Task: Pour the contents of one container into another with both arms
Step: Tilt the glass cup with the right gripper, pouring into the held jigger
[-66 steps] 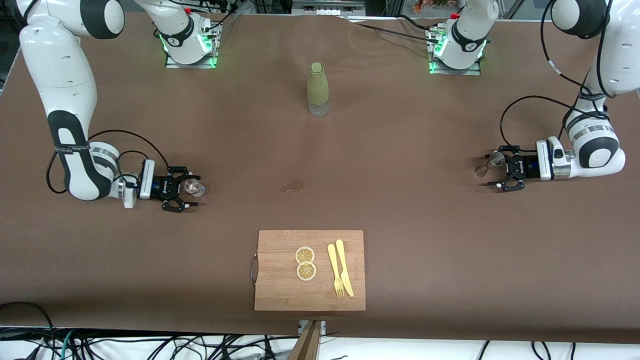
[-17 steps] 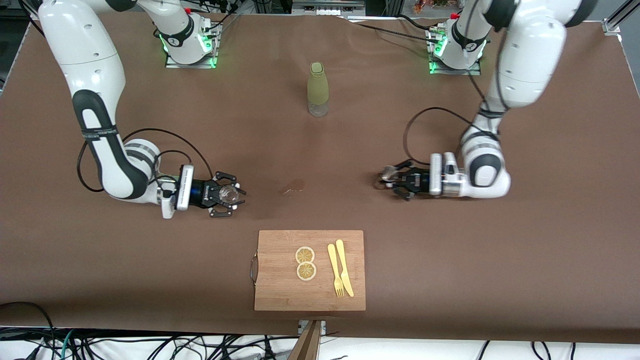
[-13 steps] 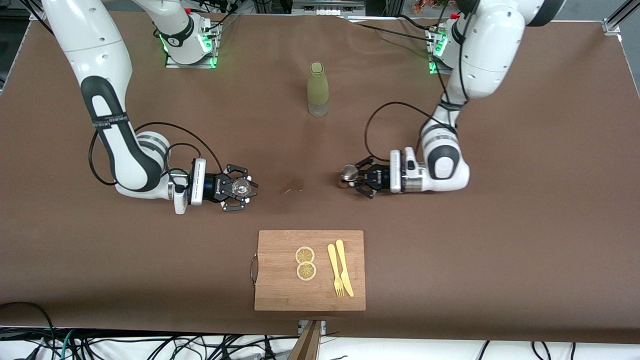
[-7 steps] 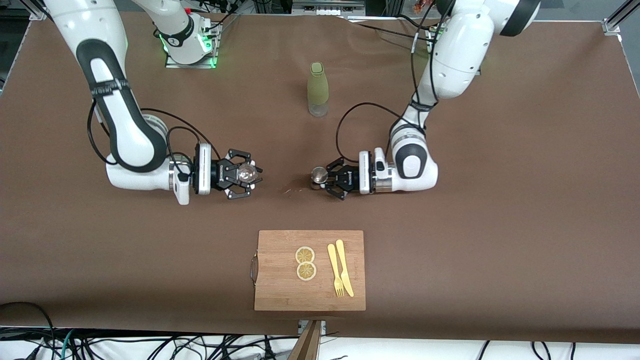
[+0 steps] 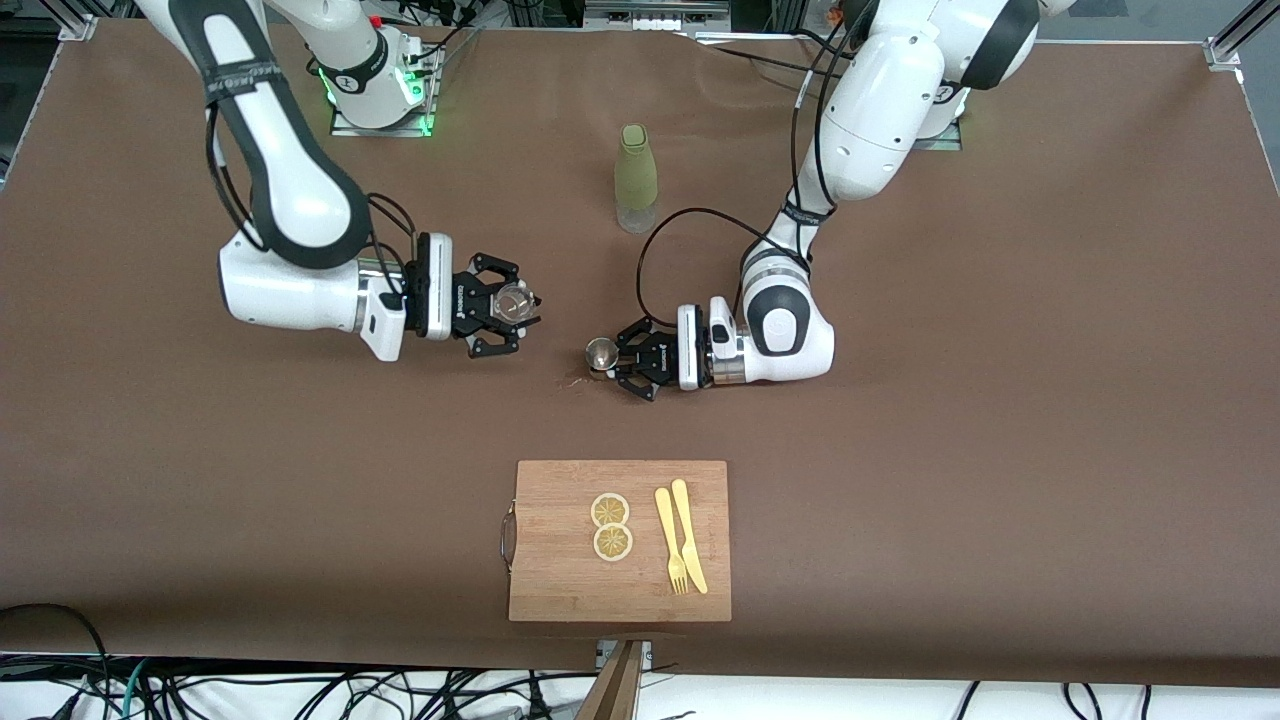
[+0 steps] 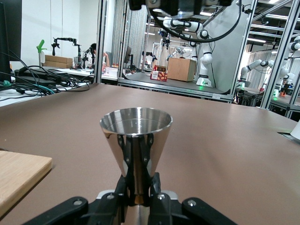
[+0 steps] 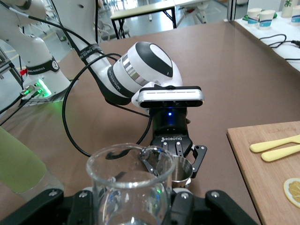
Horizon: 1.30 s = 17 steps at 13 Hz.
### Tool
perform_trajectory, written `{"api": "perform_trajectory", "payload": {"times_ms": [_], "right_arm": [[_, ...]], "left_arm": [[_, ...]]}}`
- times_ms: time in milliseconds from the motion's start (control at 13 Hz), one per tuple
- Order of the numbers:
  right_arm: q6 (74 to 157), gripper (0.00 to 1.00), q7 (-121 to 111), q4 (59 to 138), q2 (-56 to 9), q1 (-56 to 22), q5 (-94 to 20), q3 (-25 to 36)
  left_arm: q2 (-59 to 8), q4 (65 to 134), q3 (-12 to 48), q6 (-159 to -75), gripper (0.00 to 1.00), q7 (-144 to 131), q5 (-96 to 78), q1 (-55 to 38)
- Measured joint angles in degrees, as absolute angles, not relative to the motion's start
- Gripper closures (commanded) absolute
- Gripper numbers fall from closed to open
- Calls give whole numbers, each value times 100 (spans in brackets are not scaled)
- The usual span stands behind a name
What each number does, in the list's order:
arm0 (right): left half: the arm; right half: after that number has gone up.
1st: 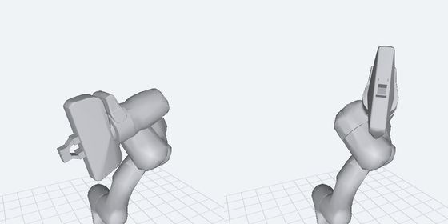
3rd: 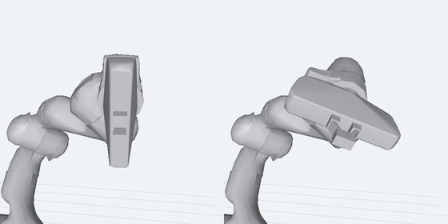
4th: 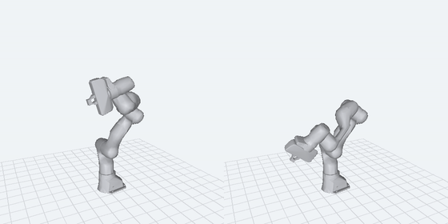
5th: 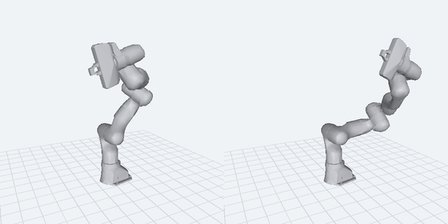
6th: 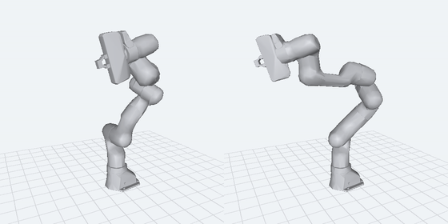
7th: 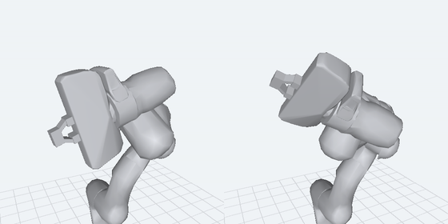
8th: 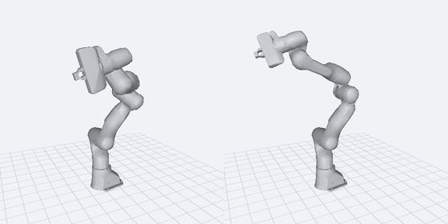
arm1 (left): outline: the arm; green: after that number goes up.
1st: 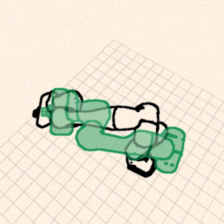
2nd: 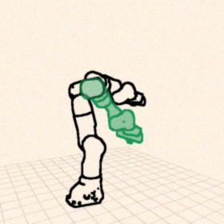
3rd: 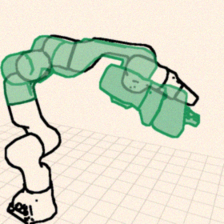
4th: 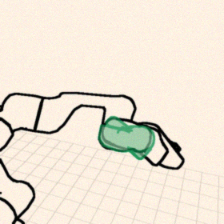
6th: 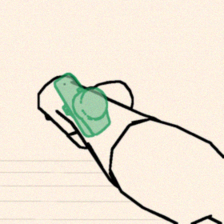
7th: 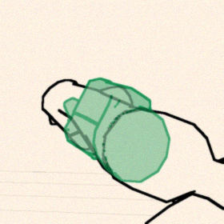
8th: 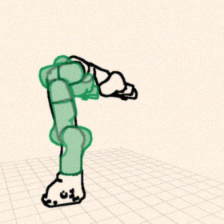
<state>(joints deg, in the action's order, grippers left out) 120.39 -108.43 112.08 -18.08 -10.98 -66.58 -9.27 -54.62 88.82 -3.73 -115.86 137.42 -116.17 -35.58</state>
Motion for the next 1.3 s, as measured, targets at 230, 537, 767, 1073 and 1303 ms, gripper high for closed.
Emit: {"api": "perform_trajectory", "payload": {"times_ms": [230, 537, 767, 1073, 1303], "right_arm": [[12145, 73, -10004, 11242, -1581, -1145, -5880, -937], [12421, 73, -9331, 11224, -1519, -1357, -5503, -952], [12504, 73, -8515, 11037, -1519, -1553, -4862, -958], [12505, 73, -8011, 10933, -1519, -1670, -4484, -958], [12508, 73, -7714, 10931, -1519, -1670, -4173, -957]], "left_arm": [[-5468, 8875, -371, -11668, 100, 13725, -11823, -3635], [-5477, 8863, -371, -11831, 100, 13669, -11826, -3772], [-5517, 8834, -369, -12025, 100, 13650, -11957, -3913], [-5578, 8766, -369, -12194, 100, 13650, -12218, -4081], [-5651, 8690, -370, -12202, 100, 13650, -12223, -4100]]}}
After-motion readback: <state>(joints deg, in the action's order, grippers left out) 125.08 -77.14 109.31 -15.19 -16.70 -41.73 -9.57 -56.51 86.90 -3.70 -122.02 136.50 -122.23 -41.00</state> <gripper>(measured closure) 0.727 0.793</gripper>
